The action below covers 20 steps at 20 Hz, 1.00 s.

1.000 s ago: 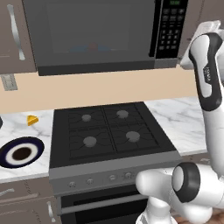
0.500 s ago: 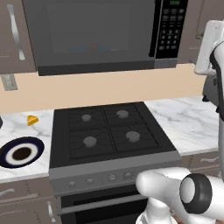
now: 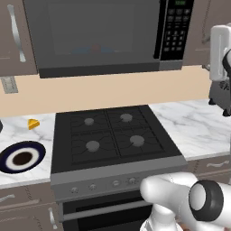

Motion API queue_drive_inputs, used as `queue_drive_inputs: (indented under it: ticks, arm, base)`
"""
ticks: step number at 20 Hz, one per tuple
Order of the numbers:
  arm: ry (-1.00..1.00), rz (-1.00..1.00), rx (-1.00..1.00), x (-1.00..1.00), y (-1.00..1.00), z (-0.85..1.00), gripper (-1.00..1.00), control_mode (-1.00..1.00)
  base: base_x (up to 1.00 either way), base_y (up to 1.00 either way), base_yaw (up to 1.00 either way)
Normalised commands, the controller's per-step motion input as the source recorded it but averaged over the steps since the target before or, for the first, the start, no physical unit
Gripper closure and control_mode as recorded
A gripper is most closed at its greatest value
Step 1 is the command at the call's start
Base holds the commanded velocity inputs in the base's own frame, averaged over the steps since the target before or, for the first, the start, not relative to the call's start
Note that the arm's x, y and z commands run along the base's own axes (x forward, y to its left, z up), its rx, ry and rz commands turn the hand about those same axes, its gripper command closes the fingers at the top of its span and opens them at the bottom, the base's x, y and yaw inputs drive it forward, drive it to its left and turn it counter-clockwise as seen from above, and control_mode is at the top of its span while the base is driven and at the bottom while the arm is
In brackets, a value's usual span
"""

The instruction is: Pick the bell pepper from the counter and place it in the microwave. Then turn on the microwave.

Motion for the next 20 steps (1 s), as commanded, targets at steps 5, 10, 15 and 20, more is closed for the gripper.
queue_drive_inputs:
  ticks: [5,10,15,20]
  arm:
    - [0.0,0.02,-0.32,-0.01,-0.24,-0.01,-1.0,-1.0]
    - [-0.03,0.0,-0.33,0.0,-0.14,-0.07,-1.0,-1.0]
    - [-0.09,0.0,-0.23,-0.02,-0.07,-0.12,-1.0,-1.0]
    - [-0.04,0.0,-0.11,0.0,-0.01,-0.18,-1.0,-1.0]
  base:
    - [0.0,0.0,0.0]
    - [0.0,0.0,0.0]
    - [0.0,0.0,0.0]
    - [0.0,0.0,0.0]
